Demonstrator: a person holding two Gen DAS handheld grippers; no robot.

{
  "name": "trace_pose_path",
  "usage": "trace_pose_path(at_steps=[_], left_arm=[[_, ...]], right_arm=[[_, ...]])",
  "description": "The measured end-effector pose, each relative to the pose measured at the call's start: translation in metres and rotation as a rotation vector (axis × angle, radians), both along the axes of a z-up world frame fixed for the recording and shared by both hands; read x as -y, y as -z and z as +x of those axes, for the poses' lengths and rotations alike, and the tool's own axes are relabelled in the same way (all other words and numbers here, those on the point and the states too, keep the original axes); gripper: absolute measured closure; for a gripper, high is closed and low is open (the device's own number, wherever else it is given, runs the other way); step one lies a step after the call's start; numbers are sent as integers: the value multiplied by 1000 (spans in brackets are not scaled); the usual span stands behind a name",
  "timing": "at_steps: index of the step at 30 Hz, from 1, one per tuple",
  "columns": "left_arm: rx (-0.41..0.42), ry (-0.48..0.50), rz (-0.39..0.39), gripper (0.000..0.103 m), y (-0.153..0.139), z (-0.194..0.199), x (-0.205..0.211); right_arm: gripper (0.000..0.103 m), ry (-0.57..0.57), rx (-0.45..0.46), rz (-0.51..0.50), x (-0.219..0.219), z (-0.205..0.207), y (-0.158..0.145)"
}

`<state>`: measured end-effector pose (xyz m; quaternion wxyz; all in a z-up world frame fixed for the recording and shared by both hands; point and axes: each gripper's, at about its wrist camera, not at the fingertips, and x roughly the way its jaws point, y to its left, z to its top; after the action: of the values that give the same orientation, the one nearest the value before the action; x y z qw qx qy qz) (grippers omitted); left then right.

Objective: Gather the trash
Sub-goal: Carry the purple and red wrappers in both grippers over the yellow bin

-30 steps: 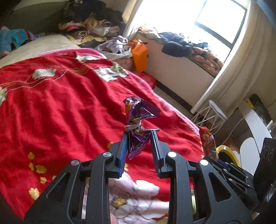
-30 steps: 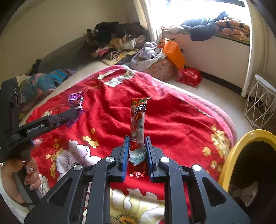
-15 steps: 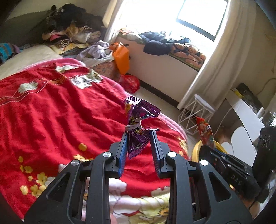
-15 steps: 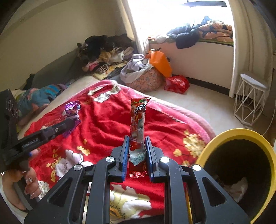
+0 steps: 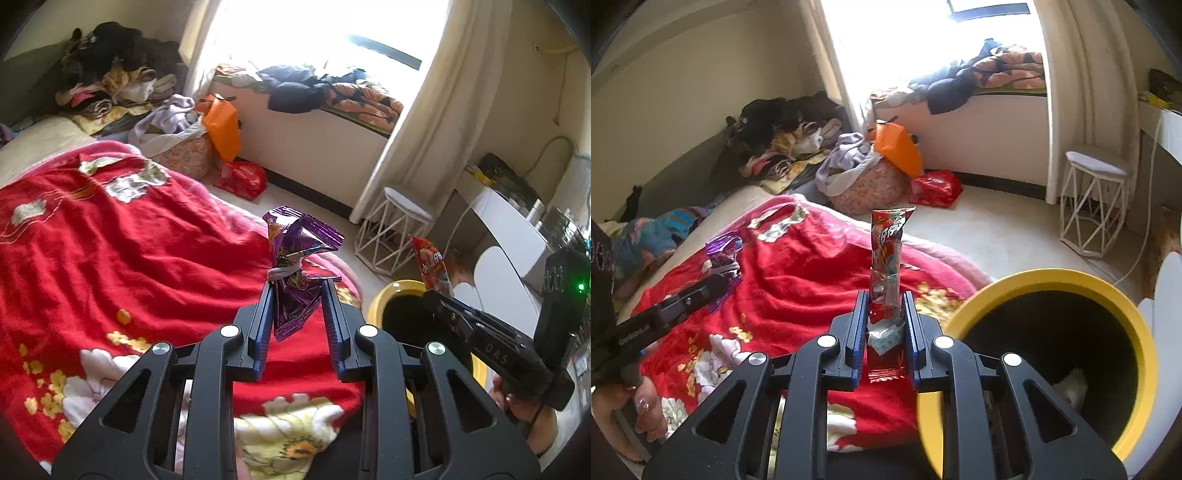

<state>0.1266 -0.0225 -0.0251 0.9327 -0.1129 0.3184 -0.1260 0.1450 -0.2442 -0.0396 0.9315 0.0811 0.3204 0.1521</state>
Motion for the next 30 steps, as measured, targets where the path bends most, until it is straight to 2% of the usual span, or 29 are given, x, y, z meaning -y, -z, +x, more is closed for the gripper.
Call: trace_pose_path(at_steps=[30], left_arm=[[23,206,45,83,-1,-8,93]], right_arm=[[85,259,-8,-7,102,-22,10]])
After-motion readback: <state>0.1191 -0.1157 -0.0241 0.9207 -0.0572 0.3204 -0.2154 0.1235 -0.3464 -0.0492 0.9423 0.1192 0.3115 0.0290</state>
